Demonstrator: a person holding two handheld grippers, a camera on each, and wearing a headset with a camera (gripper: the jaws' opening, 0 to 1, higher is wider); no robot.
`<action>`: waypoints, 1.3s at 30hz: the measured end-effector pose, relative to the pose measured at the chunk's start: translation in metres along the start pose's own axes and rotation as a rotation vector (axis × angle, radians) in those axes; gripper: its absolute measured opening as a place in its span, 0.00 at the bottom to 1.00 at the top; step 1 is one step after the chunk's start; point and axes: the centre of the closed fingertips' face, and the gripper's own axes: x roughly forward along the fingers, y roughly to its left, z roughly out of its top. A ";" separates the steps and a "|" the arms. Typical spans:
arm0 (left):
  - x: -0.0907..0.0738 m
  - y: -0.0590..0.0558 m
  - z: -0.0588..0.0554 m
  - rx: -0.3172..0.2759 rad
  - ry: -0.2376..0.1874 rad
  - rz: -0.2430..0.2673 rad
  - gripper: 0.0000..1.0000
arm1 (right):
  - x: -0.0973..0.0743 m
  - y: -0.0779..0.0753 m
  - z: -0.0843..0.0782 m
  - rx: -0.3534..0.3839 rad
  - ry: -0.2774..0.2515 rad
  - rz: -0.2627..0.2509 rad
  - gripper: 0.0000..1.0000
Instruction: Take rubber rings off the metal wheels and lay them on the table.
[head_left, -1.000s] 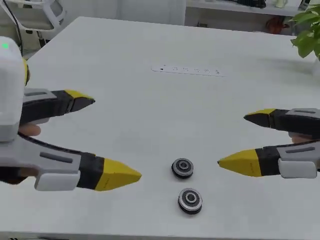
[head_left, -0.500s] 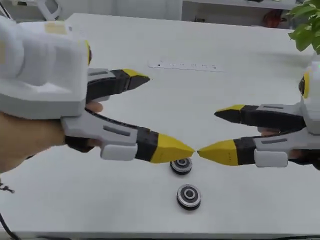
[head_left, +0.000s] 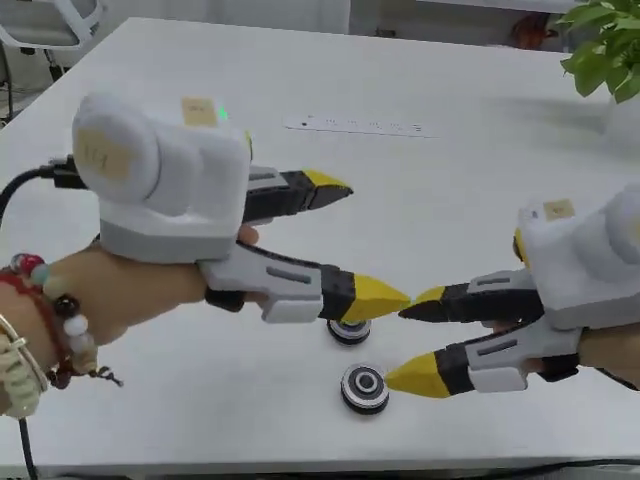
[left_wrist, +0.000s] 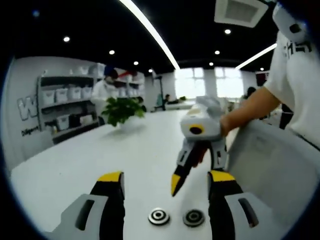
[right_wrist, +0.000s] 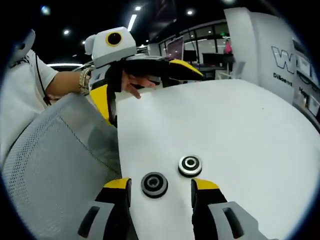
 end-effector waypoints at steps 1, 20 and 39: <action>0.000 -0.002 -0.007 0.000 0.026 -0.012 0.65 | 0.002 0.002 -0.005 -0.012 0.022 0.007 0.45; 0.007 -0.026 -0.074 0.000 0.215 -0.123 0.44 | 0.026 0.008 -0.033 -0.083 0.170 -0.001 0.32; 0.030 -0.053 -0.105 0.049 0.304 -0.196 0.27 | 0.025 0.005 -0.030 -0.078 0.156 -0.014 0.27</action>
